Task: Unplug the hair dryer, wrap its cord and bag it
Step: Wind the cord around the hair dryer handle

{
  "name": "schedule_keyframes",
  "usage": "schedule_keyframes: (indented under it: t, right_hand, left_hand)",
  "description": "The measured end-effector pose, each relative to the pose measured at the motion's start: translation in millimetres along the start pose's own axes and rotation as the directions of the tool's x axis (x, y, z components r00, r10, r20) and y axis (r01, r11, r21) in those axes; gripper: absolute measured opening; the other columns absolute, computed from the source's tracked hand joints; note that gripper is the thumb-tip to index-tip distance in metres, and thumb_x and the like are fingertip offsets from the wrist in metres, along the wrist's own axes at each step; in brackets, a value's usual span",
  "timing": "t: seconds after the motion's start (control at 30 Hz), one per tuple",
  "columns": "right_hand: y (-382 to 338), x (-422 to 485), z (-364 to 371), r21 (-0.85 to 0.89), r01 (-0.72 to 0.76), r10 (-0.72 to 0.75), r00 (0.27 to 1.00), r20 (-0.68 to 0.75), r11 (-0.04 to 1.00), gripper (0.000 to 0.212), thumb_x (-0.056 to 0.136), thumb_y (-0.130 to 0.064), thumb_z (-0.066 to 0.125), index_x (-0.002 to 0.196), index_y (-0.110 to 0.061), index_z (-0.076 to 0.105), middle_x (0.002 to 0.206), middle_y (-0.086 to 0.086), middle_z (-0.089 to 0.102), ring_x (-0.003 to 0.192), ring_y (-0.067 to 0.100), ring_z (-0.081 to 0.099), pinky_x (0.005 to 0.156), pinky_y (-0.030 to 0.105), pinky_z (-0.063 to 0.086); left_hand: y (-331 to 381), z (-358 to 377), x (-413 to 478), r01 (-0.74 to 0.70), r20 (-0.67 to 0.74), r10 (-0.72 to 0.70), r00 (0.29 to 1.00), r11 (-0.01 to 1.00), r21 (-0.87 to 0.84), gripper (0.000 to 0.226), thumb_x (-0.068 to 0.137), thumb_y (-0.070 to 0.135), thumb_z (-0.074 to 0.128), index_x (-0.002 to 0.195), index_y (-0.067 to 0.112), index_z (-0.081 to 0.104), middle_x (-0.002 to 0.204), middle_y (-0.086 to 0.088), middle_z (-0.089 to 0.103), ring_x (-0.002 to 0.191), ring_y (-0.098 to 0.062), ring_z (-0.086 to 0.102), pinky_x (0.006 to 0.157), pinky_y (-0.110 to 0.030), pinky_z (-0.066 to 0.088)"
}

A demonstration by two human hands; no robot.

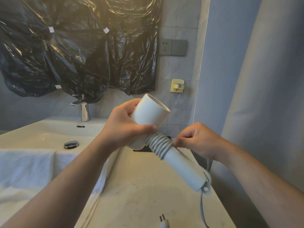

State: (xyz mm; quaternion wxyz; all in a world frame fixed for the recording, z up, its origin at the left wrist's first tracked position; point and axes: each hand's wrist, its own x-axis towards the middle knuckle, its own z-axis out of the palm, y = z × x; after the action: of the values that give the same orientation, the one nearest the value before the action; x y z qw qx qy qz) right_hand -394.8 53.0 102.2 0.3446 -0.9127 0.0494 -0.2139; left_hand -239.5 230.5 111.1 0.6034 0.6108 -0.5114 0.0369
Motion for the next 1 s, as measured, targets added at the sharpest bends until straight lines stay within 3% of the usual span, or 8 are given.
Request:
schedule_keyframes:
  t: [0.07, 0.23, 0.4, 0.5, 0.63, 0.77, 0.87, 1.0]
  right_hand:
    - [0, -3, 2, 0.184, 0.011, -0.008, 1.0, -0.02, 0.983, 0.073, 0.066, -0.069, 0.068, 0.071, 0.004, 0.066, 0.058, 0.005, 0.054, 0.054, 0.011, 0.048, 0.049, 0.022, 0.038]
    - [-1, -7, 16, 0.574, -0.031, 0.098, 0.991, -0.086, 0.818, 0.007, 0.071, -0.009, 0.074, 0.075, -0.014, 0.07, 0.051, -0.002, 0.057, 0.038, 0.005, 0.049, 0.038, 0.015, 0.038]
    - [-13, -8, 44, 0.656, -0.072, 0.227, 0.962, -0.154, 0.751, 0.024, 0.1, -0.013, 0.043, 0.077, -0.008, 0.043, 0.055, -0.002, 0.039, 0.04, 0.007, 0.025, 0.038, 0.02, 0.02]
    - [-27, -8, 51, 0.549, -0.062, 0.194, 0.963, -0.186, 0.834, 0.021, 0.102, -0.015, 0.037, 0.091, -0.001, 0.047, 0.068, 0.004, 0.04, 0.045, 0.009, 0.029, 0.038, 0.024, 0.027]
    - [-34, -2, 51, 0.351, -0.145, 0.229, 0.951, -0.211, 0.925, 0.02, 0.101, -0.022, 0.038, 0.115, -0.02, 0.052, 0.072, -0.008, 0.045, 0.058, 0.004, 0.037, 0.052, 0.019, 0.028]
    - [-43, -2, 48, 0.205, -0.166, 0.211, 0.952, -0.222, 0.965, 0.019, 0.1, -0.02, 0.038, 0.106, -0.026, 0.055, 0.067, -0.014, 0.044, 0.059, 0.005, 0.04, 0.051, 0.02, 0.03]
    - [-51, -4, 46, 0.189, -0.193, 0.228, 0.957, -0.182, 0.963, 0.022, 0.1, -0.019, 0.037, 0.104, -0.029, 0.056, 0.071, -0.012, 0.049, 0.06, 0.008, 0.041, 0.046, 0.021, 0.034]
    - [-55, -4, 37, 0.099, -0.216, 0.232, 0.953, -0.193, 0.971, 0.023, 0.095, -0.02, 0.045, 0.089, -0.015, 0.067, 0.066, -0.008, 0.046, 0.057, 0.008, 0.04, 0.05, 0.022, 0.03]
  left_hand:
    - [-5, 2, -1, 0.054, -0.048, -0.061, 0.997, 0.988, -0.143, 0.062, 0.049, 0.036, 0.083, 0.108, 0.022, 0.071, 0.089, -0.006, 0.073, 0.076, -0.017, 0.066, 0.064, -0.037, 0.057]
    - [-10, 10, -3, 0.135, -0.159, -0.194, 0.968, 0.937, -0.322, 0.059, 0.052, 0.04, 0.082, 0.104, 0.014, 0.07, 0.084, -0.006, 0.072, 0.073, -0.022, 0.068, 0.06, -0.039, 0.058]
    - [-3, 18, 2, 0.171, -0.338, -0.295, 0.894, 0.92, -0.352, 0.048, 0.061, 0.037, 0.081, 0.104, 0.018, 0.068, 0.091, -0.007, 0.072, 0.078, -0.023, 0.068, 0.064, -0.044, 0.061]
    - [0, 22, 6, 0.125, -0.47, -0.253, 0.846, 0.95, -0.287, 0.037, 0.062, 0.037, 0.081, 0.095, 0.024, 0.068, 0.086, -0.002, 0.072, 0.074, -0.02, 0.067, 0.063, -0.044, 0.06]
    - [4, 24, 9, 0.063, -0.575, -0.156, 0.803, 0.982, -0.179, 0.028, 0.066, 0.028, 0.084, 0.087, 0.025, 0.066, 0.077, 0.003, 0.07, 0.065, -0.012, 0.064, 0.064, -0.046, 0.058]
    - [6, 25, 9, 0.037, -0.638, -0.043, 0.769, 0.999, -0.023, 0.034, 0.065, 0.035, 0.081, 0.092, 0.027, 0.062, 0.08, 0.006, 0.067, 0.074, -0.016, 0.066, 0.064, -0.044, 0.058]
    - [6, 27, 7, 0.042, -0.665, 0.008, 0.747, 0.997, 0.059, 0.045, 0.066, 0.037, 0.082, 0.103, 0.032, 0.057, 0.086, 0.014, 0.062, 0.079, -0.004, 0.06, 0.065, -0.035, 0.054]
    - [7, 27, 4, 0.048, -0.655, 0.08, 0.751, 0.983, 0.176, 0.057, 0.065, 0.037, 0.081, 0.111, 0.04, 0.047, 0.088, 0.021, 0.056, 0.082, -0.007, 0.055, 0.067, -0.032, 0.049]
